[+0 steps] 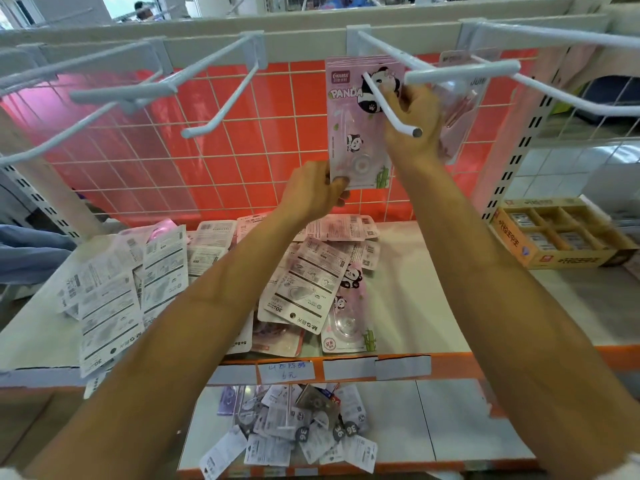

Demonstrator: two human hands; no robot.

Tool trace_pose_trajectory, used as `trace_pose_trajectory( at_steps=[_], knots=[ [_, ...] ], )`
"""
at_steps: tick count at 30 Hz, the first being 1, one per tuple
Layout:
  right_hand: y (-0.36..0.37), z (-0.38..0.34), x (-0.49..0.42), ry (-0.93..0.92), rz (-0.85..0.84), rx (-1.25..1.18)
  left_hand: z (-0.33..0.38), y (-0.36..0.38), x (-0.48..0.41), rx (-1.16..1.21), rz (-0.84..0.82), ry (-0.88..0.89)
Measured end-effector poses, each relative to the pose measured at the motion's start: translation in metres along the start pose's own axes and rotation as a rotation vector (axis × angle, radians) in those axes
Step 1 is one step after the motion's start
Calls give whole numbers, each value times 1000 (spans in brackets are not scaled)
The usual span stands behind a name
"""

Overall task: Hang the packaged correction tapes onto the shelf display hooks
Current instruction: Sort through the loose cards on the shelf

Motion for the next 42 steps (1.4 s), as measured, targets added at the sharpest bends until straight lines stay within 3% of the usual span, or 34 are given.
trace_pose_trajectory(
  at_steps=[7,15,24,27,37,39,42],
  knots=[
    [-5,13,14,114,24,13,-9,-3,15,-40,27,-75],
    [-13,60,93,399,-63,115,-38,-8,52,-427,-104,-121],
    [-8,70,185,203,-800,440,-73,-11,90,-763,-229,28],
    [-6,74,199,112,-924,475,-77,-10,95,-731,-250,36],
    [-20,69,193,61,-899,426,-71,-15,97,-549,-191,30],
    [-24,63,186,26,-819,390,-72,-20,94,-380,-179,-65],
    [-31,57,174,92,-564,234,-73,-23,95,88,-155,-245]
  ],
)
Point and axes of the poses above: each hand's wrist, its own x-axis away from the middle knuckle, its own y-axis out of the palm, z = x × y, the point moved 2 cm from there along -x, towards the middle knuckle, and after that the axes turned 3 degrees about z, right-handed, at the moved point
